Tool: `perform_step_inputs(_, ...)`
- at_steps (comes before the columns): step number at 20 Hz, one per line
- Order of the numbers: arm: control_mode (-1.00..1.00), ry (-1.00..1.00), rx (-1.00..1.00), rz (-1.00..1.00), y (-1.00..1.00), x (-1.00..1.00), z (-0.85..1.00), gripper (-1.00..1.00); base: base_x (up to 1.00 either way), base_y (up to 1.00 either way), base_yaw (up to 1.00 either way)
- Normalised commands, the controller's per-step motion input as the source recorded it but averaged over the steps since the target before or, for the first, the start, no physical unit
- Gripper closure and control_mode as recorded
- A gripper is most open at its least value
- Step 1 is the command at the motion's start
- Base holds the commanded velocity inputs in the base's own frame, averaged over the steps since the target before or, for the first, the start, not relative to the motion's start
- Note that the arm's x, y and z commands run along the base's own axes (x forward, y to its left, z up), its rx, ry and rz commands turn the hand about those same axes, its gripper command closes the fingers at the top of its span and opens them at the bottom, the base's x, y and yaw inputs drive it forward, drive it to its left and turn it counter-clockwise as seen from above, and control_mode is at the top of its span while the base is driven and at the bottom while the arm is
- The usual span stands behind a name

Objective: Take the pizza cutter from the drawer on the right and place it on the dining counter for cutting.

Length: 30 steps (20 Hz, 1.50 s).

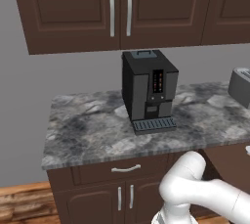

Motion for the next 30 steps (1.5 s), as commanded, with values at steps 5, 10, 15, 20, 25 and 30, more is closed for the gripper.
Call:
perform_step_inputs(5,-1.0,0.0,0.0,0.0,-0.04,0.03,-0.18,-1.0,0.0,0.0,0.0)
perform_step_inputs(10,-1.0,0.02,0.0,0.0,-0.01,0.02,-0.16,-1.0,0.0,0.0,0.0)
perform_step_inputs(15,-1.0,0.01,0.0,0.0,-0.01,0.02,-0.14,-1.0,0.0,0.0,0.0)
perform_step_inputs(20,-1.0,0.01,0.0,0.0,0.0,0.02,-0.15,-1.0,0.0,0.0,0.0)
perform_step_inputs(25,-1.0,0.01,0.0,0.0,-0.03,0.0,-0.14,-1.0,0.0,0.0,0.0)
perform_step_inputs(30,-1.0,0.01,0.0,0.0,-0.03,0.0,-0.08,-1.0,0.0,0.0,0.0)
